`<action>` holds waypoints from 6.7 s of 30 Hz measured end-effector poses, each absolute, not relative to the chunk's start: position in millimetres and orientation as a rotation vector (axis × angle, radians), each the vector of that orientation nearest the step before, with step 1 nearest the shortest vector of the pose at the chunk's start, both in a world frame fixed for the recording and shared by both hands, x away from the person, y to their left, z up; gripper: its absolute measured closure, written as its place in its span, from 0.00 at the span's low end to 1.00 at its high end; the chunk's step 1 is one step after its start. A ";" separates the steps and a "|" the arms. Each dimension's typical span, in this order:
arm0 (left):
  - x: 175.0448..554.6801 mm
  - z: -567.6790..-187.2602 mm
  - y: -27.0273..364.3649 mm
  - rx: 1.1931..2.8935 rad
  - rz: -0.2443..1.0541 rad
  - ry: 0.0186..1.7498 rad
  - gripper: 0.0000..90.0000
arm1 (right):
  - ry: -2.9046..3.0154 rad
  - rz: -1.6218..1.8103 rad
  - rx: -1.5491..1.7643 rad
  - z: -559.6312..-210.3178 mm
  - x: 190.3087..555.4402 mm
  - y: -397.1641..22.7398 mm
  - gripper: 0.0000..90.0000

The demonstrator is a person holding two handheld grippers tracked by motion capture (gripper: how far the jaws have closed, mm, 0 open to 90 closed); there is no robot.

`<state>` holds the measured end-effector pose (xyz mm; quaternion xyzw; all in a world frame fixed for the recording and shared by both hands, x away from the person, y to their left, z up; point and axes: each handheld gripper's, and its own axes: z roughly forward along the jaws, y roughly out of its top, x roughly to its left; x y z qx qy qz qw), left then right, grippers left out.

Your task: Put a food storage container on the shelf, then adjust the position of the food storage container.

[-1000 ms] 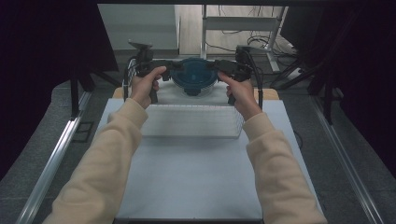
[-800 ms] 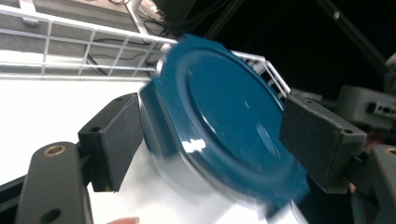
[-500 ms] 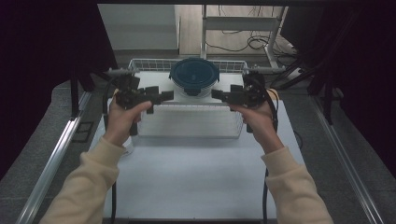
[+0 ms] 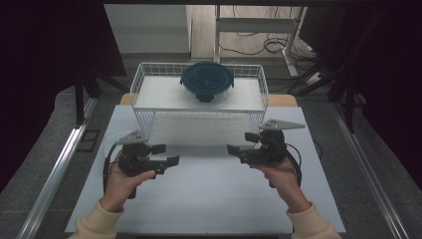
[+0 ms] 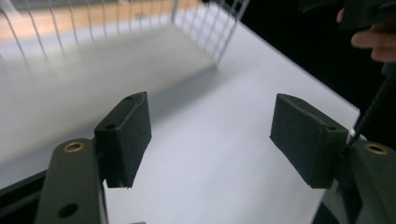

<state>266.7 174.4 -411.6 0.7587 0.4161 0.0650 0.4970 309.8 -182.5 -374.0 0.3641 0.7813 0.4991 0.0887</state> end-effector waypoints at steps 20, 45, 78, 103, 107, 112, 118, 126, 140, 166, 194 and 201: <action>244.5 -486.1 173.3 1.990 0.185 1.124 0.30 | 2.436 1.386 1.151 -471.5 284.3 -201.9 0.25; 245.3 -464.8 201.0 1.917 0.264 1.176 0.32 | 2.475 1.296 1.170 -477.8 284.6 -207.8 0.24; 413.1 -457.5 336.0 2.048 0.503 1.562 1.00 | 2.543 1.311 1.203 -485.6 292.8 -212.0 0.24; 403.4 -481.1 334.5 2.262 0.380 1.481 1.00 | 2.540 1.311 1.263 -492.5 295.4 -214.5 0.24; 391.7 -479.5 326.7 2.295 0.388 1.447 1.00 | 2.539 1.311 1.270 -492.6 295.2 -214.1 0.25; 378.6 -478.0 319.0 2.326 0.366 1.396 1.00 | 2.537 1.309 1.279 -493.0 295.3 -214.0 0.25; 363.0 -477.1 305.7 2.348 0.320 1.334 1.00 | 2.537 1.302 1.286 -493.6 295.8 -214.7 0.25; 338.1 -478.0 279.3 2.333 0.257 1.281 1.00 | 2.534 1.305 1.290 -494.1 295.7 -214.4 0.25; 315.0 -479.7 250.5 2.317 0.190 1.200 1.00 | 2.538 1.299 1.299 -495.6 296.0 -213.7 0.25; 194.8 -481.4 240.4 2.304 0.152 0.979 1.00 | 2.525 1.308 1.313 -495.6 296.0 -214.6 0.25; 226.5 -500.2 149.1 2.348 0.182 0.954 1.00 | 2.537 1.296 1.308 -495.5 295.8 -215.3 0.25; 235.3 -498.7 142.0 2.338 0.191 0.973 1.00 | 2.541 1.293 1.297 -496.5 295.7 -214.2 0.25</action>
